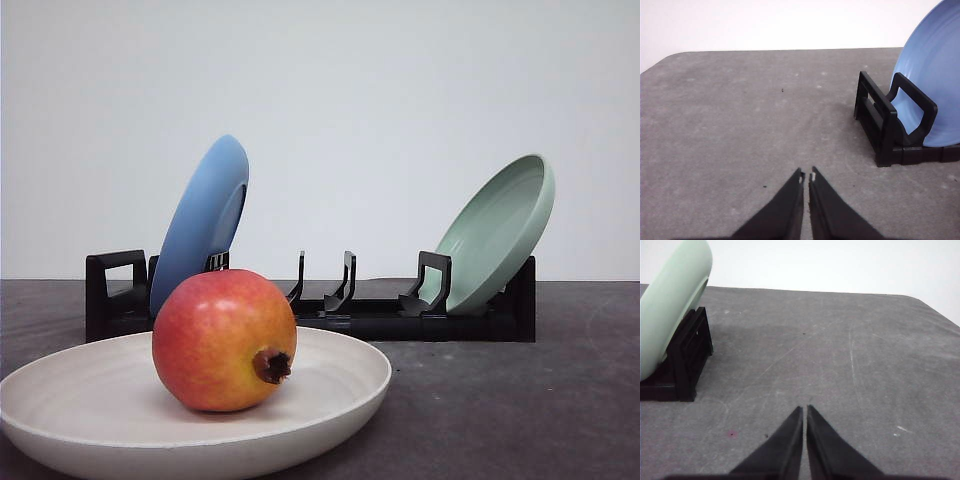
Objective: Place pomegranate in white plate
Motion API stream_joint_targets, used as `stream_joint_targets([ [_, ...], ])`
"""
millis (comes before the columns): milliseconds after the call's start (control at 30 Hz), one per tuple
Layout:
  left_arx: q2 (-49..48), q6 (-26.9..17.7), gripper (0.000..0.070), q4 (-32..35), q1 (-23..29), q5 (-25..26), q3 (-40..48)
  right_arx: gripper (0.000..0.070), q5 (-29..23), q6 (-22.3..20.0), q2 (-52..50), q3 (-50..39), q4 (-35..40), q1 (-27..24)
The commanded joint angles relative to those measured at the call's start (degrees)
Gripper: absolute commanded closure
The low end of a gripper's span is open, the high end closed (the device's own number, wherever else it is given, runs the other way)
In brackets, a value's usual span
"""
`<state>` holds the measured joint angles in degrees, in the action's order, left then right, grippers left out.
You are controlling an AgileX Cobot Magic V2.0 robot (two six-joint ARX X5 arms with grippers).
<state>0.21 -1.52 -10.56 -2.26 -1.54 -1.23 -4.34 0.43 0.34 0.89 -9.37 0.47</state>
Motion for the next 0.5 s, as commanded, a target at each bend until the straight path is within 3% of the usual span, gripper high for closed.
stream_joint_targets([
  [0,-0.04,-0.44,0.07,-0.23,0.0,-0.13,0.55,0.0693,-0.22,0.66,-0.13,-0.24,0.55,0.0],
  [467,-0.04,-0.43,0.07,-0.22,0.0,-0.13,0.55,0.0693,-0.22,0.66,-0.13,-0.24,0.55,0.0],
])
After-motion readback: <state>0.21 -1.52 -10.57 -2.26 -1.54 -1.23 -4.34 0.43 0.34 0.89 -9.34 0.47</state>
